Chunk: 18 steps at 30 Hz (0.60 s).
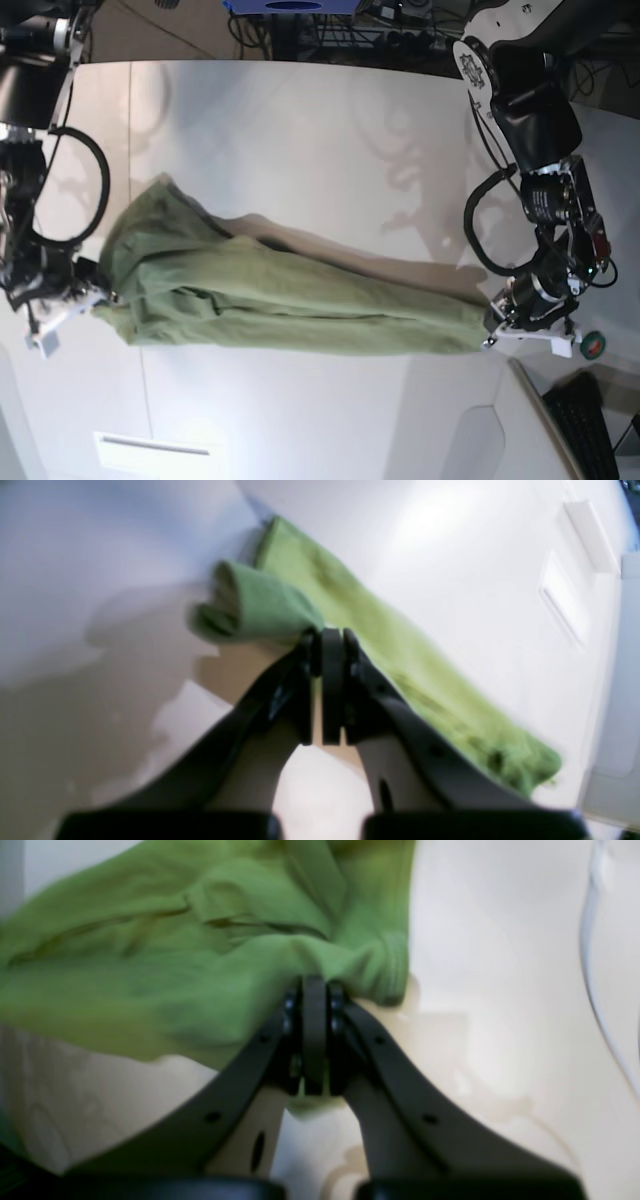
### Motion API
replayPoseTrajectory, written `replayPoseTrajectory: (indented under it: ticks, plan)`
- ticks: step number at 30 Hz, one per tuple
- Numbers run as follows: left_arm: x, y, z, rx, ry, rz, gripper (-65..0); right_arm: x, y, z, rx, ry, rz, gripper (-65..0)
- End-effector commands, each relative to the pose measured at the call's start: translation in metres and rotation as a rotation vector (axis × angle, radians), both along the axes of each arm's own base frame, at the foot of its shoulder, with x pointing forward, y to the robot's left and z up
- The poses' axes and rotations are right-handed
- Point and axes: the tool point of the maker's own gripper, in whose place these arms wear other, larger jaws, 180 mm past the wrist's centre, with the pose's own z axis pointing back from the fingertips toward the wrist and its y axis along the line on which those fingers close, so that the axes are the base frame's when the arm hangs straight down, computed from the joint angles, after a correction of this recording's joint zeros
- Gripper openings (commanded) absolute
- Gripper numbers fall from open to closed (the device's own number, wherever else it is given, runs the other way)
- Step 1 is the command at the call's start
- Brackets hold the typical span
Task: Layout the t-shirt on the table in an organized manner, then fold the t-shirt properly
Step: 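Grasp both ends of the folded shirt with both grippers, then pull the shirt ends apart with both grippers to straighten it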
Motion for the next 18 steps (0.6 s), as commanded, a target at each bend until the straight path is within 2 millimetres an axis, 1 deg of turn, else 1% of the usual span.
replayPoseTrajectory:
  ticks: [1, 2, 3, 6, 7, 9, 11, 13, 14, 15, 17, 18]
  plan:
    - [0.021, -0.011, 0.015, -0.023, -0.036, -0.011, -65.0, 0.014, -0.002, 0.005, -0.014, -0.021, -0.008, -65.0]
    - [0.028, -0.018, 0.011, -0.039, -0.017, -0.013, -65.0, 0.022, 0.0, -0.001, -0.013, -0.019, -0.017, -65.0]
    - [0.036, -0.024, 0.005, -0.052, -0.004, -0.014, -65.0, 0.03, -0.003, -0.007, -0.021, -0.019, -0.031, -65.0]
    - [0.056, -0.033, -0.011, -0.06, 0.0, 0.013, -65.0, 0.049, -0.01, -0.026, -0.06, -0.006, -0.041, -65.0]
    - [0.061, -0.036, -0.016, -0.059, 0.005, 0.019, -65.0, 0.053, -0.012, -0.033, -0.075, 0.008, -0.038, -65.0]
    - [0.068, -0.044, -0.028, -0.054, 0.025, 0.023, -65.0, 0.056, -0.019, -0.048, -0.105, 0.044, -0.041, -65.0]
    - [0.071, -0.049, -0.038, -0.044, 0.046, 0.025, -65.0, 0.058, -0.022, -0.059, -0.123, 0.055, -0.05, -65.0]
    - [0.073, -0.051, -0.041, -0.039, 0.047, 0.031, -65.0, 0.057, -0.024, -0.066, -0.137, 0.068, -0.049, -65.0]
    - [0.073, -0.05, -0.041, -0.037, 0.044, 0.034, -65.0, 0.057, -0.025, -0.067, -0.139, 0.069, -0.051, -65.0]
    - [0.074, -0.05, -0.041, -0.035, 0.04, 0.037, -61.9, 0.058, -0.025, -0.066, -0.138, 0.066, -0.052, -65.0]
    - [0.073, -0.049, -0.042, -0.038, 0.041, 0.04, -46.4, 0.058, -0.025, -0.064, -0.137, 0.058, -0.05, -65.0]
    - [0.073, -0.049, -0.042, -0.039, 0.041, 0.041, -39.7, 0.056, -0.024, -0.064, -0.136, 0.055, -0.047, -56.6]
